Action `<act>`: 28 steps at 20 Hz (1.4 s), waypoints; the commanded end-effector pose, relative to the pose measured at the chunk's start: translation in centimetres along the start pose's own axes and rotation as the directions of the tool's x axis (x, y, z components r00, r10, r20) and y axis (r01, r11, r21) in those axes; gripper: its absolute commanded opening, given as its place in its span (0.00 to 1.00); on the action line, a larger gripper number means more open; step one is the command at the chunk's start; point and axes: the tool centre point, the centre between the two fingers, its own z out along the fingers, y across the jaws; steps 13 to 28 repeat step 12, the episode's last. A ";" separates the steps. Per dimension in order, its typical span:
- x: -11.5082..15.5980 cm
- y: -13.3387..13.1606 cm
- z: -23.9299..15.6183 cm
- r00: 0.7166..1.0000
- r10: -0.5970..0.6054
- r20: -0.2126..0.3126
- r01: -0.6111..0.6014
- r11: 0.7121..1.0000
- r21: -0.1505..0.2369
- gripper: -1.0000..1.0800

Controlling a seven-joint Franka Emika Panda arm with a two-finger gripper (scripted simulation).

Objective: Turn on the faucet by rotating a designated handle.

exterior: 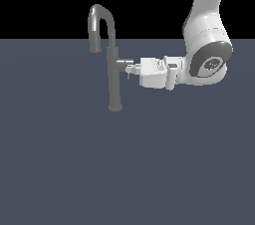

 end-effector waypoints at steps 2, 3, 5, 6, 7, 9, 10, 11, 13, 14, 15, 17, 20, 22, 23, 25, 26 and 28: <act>2.1 -0.7 0.0 1.000 0.021 -0.010 -0.021 1.000 0.013 0.00; 2.5 -0.8 0.0 1.000 0.025 -0.011 -0.025 1.000 0.014 0.00; 3.4 -1.0 0.0 0.999 0.035 -0.013 -0.034 0.999 0.016 0.00; 3.8 -1.1 0.0 0.999 0.039 -0.013 -0.039 0.999 0.016 0.00; 4.3 -1.3 0.0 0.999 0.044 -0.014 -0.043 0.999 0.017 0.00; 5.1 -1.5 -0.1 0.998 0.053 -0.016 -0.052 0.998 0.019 0.00; 5.5 -1.6 -0.1 0.998 0.057 -0.017 -0.057 0.998 0.020 0.00; 5.9 -1.7 -0.1 0.998 0.062 -0.018 -0.061 0.998 0.021 0.00; 5.9 -1.7 -0.1 0.998 0.062 -0.018 -0.061 0.998 0.021 0.00; 5.9 -1.7 -0.1 0.998 0.062 -0.018 -0.061 0.998 0.021 0.00; 5.9 -1.7 -0.1 0.998 0.062 -0.018 -0.061 0.998 0.021 0.00; 5.9 -1.7 -0.1 0.998 0.062 -0.018 -0.061 0.998 0.021 0.00; 5.9 -1.7 -0.1 0.998 0.062 -0.018 -0.061 0.998 0.021 0.00; 5.9 -1.7 -0.1 0.998 0.062 -0.018 -0.061 0.998 0.021 0.00; 5.9 -1.7 -0.1 0.998 0.062 -0.018 -0.061 0.998 0.021 0.00; 5.9 -1.7 -0.1 0.998 0.062 -0.018 -0.061 0.998 0.021 0.00; 5.9 -1.7 -0.1 0.998 0.062 -0.018 -0.061 0.998 0.021 0.00; 5.9 -1.7 -0.1 0.998 0.062 -0.018 -0.061 0.998 0.021 0.00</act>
